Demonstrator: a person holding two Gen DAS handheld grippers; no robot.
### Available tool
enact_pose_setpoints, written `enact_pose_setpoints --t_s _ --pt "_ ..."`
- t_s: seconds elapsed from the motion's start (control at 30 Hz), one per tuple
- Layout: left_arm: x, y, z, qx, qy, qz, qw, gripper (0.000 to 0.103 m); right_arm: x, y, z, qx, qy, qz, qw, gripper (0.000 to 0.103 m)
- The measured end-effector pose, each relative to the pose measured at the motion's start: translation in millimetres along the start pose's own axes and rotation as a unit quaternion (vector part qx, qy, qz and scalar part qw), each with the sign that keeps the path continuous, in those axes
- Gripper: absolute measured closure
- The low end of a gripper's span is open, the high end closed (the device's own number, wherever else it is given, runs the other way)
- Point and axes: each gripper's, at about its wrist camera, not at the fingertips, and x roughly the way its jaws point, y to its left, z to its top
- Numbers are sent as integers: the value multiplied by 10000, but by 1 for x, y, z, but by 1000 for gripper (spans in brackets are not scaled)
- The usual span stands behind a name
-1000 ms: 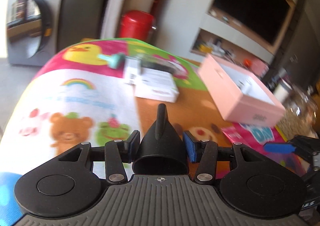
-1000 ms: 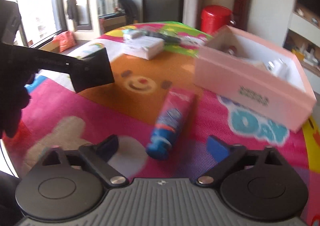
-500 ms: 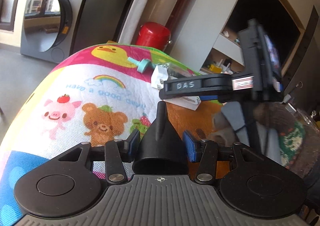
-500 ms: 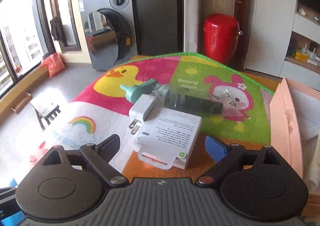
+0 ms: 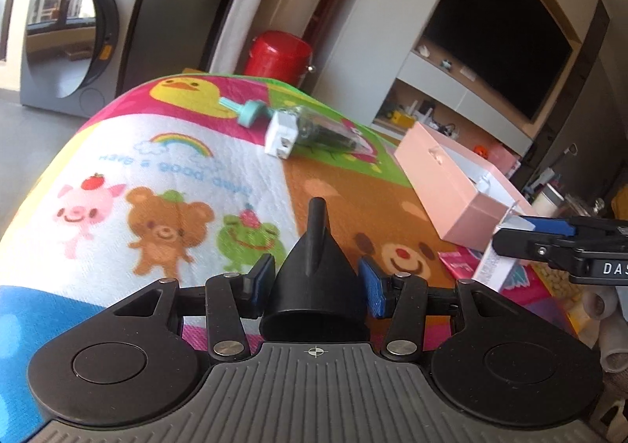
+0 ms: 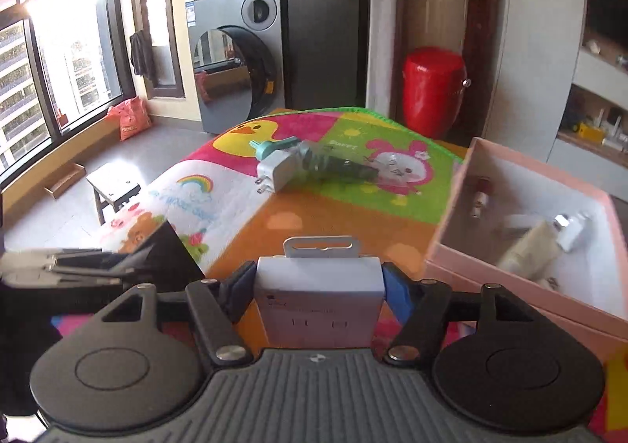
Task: Organize rigid objects
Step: 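Grasp the white charger package with the right tool, then carry the white package into the pink box with the right tool while the left drops the funnel in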
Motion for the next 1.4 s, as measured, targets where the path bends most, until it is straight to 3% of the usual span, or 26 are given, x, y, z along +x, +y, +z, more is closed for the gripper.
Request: enact_pose_setpoints --t_s 0.17,0.33,0.4,0.5,0.53,0.57,0.67,0.73,0.87,0.97,1.1,1.27,1.4 --pt "6 -44 -13 428 695 -698 9942 51 -57 -45 -40 620 -367 -682 9951 35" --pt "8 -107 -32 1419 1415 -1233 9719 51 -92 -74 -74 1101 -647 -1089 9858 35" --pt "5 -125 -32 1665 1481 -1276 9665 52 -101 -77 -84 1037 -789 -1264 9834 35" --pt "2 -139 -10 1550 1361 -1449 9677 56 -117 -75 -93 844 -1090 -1447 9798 35" --pt "0 -142 2 1443 1276 -1562 9688 65 -123 -75 -95 766 -1212 -1479 9785 35" --pt "-2 -146 16 1391 1155 -1654 9695 100 -129 -74 -97 688 -1337 -1501 9772 35" --pt "-9 -167 69 1444 466 -1755 9727 96 -139 -74 -101 569 -1586 -1586 9729 35" --pt "-10 -185 98 1614 14 -1793 9705 96 -141 -77 -102 590 -1651 -1612 9712 35" --pt "-9 -204 120 1668 -443 -1690 9704 93 -135 -86 -107 851 -1534 -1594 9715 35" --pt "-5 -196 105 1646 -201 -1663 9720 90 -126 -91 -114 1056 -1313 -1449 9750 35" --pt "2 -164 73 1779 294 -1149 9769 89 -110 -92 -124 1129 -1032 -1391 9784 35" --pt "14 -106 49 1062 728 -303 9912 88 -91 -90 -119 1067 -895 -1432 9798 31" --pt "18 -73 44 415 773 -67 9961 88 -88 -77 -101 716 -911 -1187 9861 24"
